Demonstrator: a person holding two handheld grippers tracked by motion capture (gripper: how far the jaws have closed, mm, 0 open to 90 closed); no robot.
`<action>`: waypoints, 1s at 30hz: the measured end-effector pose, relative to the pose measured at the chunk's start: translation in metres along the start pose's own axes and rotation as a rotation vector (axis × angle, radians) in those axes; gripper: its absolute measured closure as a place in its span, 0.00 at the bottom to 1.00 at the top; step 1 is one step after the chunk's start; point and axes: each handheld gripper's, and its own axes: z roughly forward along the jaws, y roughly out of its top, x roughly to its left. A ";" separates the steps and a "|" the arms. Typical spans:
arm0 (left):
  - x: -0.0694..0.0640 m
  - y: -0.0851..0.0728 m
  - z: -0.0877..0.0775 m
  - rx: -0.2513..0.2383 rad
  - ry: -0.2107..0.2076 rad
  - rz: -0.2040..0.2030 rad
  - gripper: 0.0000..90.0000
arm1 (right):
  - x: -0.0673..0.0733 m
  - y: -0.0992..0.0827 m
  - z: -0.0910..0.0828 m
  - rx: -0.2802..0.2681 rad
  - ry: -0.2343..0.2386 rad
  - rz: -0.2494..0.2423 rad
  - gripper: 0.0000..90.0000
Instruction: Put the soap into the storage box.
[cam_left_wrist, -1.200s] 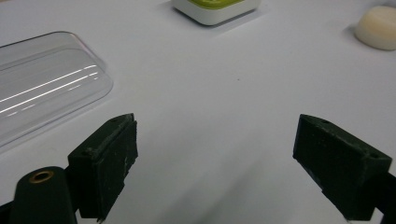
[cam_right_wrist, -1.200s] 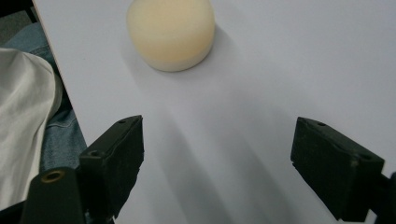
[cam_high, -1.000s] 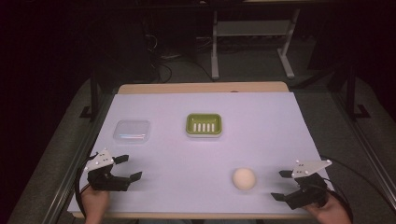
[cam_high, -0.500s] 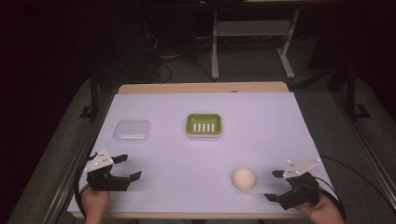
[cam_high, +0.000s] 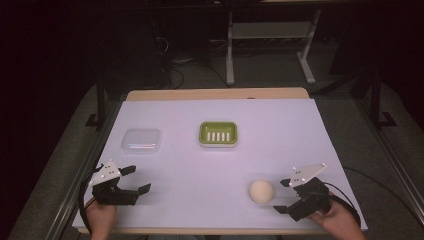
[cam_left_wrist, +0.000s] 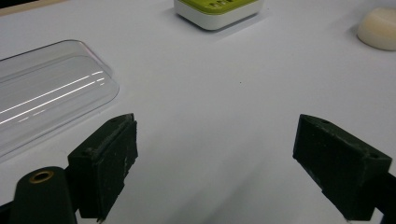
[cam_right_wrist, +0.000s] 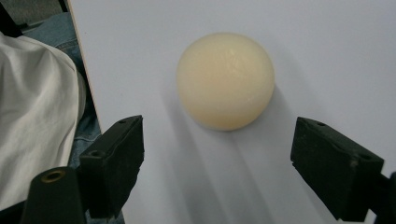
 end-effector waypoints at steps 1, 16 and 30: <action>0.000 0.000 0.000 0.001 0.000 0.002 0.15 | 0.000 0.000 0.000 0.000 0.000 0.000 0.18; 0.000 0.000 0.000 0.000 0.005 0.000 0.15 | -0.006 0.035 0.015 0.038 0.032 -0.070 0.15; -0.002 0.001 0.003 0.000 -0.008 0.010 0.15 | -0.007 0.037 0.034 0.074 0.021 -0.092 0.16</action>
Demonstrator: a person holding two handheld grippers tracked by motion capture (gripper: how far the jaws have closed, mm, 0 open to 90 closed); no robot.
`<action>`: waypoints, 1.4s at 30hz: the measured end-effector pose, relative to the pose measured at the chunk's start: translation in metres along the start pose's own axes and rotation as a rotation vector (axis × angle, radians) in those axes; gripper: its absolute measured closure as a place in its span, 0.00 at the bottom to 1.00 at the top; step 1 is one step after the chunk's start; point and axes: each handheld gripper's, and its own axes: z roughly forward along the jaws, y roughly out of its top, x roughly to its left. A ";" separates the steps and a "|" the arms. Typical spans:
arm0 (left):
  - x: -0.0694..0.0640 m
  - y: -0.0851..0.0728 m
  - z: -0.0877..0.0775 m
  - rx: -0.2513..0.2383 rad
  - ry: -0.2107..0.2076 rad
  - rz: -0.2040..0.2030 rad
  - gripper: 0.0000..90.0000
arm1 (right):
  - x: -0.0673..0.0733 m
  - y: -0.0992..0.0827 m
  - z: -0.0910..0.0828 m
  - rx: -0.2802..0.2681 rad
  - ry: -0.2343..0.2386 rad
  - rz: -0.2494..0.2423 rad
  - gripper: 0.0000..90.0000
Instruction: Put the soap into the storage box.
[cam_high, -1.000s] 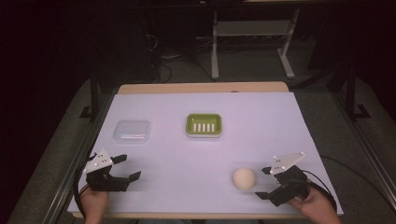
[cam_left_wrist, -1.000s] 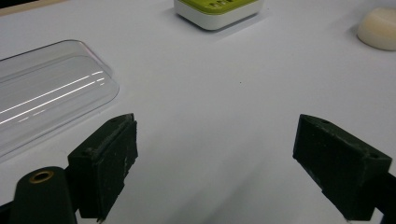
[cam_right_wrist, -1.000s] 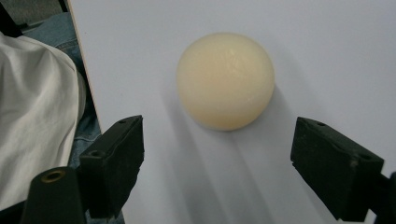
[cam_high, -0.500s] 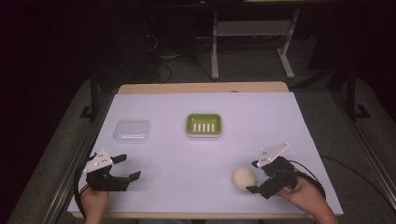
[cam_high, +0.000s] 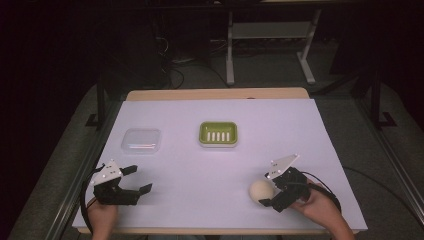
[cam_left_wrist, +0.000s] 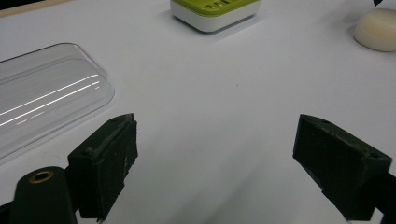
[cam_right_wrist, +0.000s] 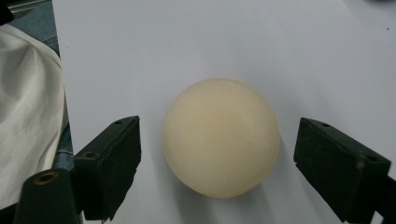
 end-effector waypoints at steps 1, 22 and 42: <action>0.000 0.000 0.000 0.002 -0.002 0.002 0.15 | -0.001 0.000 0.002 0.003 -0.002 -0.012 0.16; 0.000 0.000 0.000 -0.003 -0.007 -0.004 0.15 | -0.001 0.001 0.026 0.077 -0.010 -0.031 0.22; 0.001 0.000 0.001 -0.002 -0.007 -0.012 0.15 | 0.002 0.004 0.028 0.096 -0.028 -0.020 0.27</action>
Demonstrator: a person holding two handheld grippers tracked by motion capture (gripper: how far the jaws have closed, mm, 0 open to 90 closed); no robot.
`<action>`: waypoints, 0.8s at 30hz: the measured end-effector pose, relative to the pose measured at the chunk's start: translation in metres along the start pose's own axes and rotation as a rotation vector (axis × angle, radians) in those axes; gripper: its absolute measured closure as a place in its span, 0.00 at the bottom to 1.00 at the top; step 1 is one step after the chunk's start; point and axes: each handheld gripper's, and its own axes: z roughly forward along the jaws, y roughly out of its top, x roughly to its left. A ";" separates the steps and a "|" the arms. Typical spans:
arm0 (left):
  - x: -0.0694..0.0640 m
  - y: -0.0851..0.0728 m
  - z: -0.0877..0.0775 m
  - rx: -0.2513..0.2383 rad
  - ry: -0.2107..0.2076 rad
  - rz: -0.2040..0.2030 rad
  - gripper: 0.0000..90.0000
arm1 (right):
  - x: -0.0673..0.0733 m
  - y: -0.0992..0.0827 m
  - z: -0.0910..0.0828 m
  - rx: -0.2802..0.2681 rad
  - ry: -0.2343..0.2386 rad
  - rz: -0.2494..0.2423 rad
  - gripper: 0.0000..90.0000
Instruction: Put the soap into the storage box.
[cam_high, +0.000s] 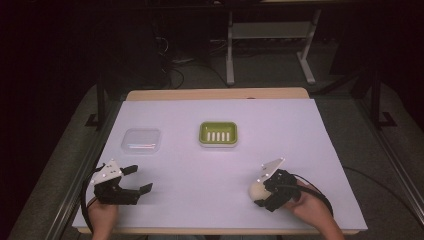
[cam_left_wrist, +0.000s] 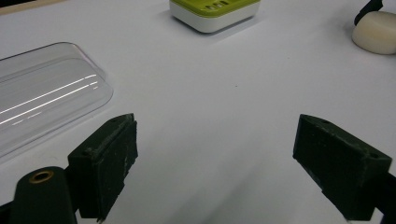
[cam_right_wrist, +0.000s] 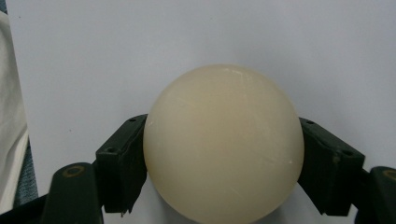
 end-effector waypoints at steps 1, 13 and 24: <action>0.000 0.000 0.000 0.000 0.000 0.000 0.15 | 0.000 0.001 0.000 0.001 -0.001 -0.007 0.27; 0.000 0.000 0.000 -0.009 0.006 -0.010 0.15 | 0.004 0.004 0.000 0.008 0.007 -0.032 0.27; 0.001 -0.001 -0.001 -0.005 0.007 -0.017 0.15 | 0.003 0.009 -0.007 -0.027 0.009 -0.030 0.27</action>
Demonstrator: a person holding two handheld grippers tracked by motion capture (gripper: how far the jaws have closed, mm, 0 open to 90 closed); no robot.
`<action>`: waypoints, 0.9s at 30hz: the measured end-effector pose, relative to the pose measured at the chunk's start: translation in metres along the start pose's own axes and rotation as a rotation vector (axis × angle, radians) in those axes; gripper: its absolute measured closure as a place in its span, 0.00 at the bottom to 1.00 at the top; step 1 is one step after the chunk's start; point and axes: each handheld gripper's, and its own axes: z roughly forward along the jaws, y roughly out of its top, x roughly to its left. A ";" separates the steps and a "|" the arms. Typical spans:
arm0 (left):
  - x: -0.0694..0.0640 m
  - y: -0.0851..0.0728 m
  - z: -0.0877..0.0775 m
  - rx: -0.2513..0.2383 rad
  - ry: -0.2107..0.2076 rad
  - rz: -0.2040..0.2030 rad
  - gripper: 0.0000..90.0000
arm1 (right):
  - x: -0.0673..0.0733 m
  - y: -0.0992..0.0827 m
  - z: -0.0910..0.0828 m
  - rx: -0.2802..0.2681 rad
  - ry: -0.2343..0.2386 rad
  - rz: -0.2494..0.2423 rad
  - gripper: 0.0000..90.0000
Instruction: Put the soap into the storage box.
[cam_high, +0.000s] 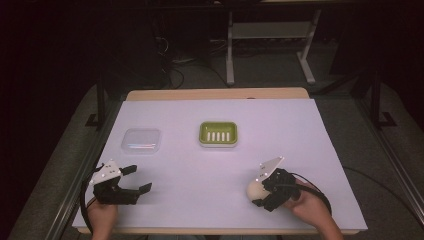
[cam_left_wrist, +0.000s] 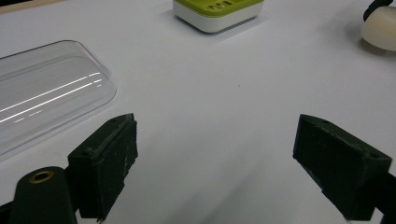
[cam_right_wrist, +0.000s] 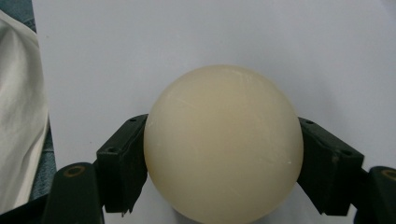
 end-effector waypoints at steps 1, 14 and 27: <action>0.001 0.000 0.000 0.002 0.003 0.000 0.15 | 0.000 0.001 -0.001 -0.005 0.005 0.004 0.27; 0.002 -0.002 -0.001 0.000 0.005 -0.015 0.15 | -0.018 0.019 -0.008 -0.016 0.014 -0.006 0.27; 0.003 -0.002 -0.002 -0.004 0.007 -0.027 0.15 | -0.032 0.033 -0.006 -0.034 0.045 0.018 0.27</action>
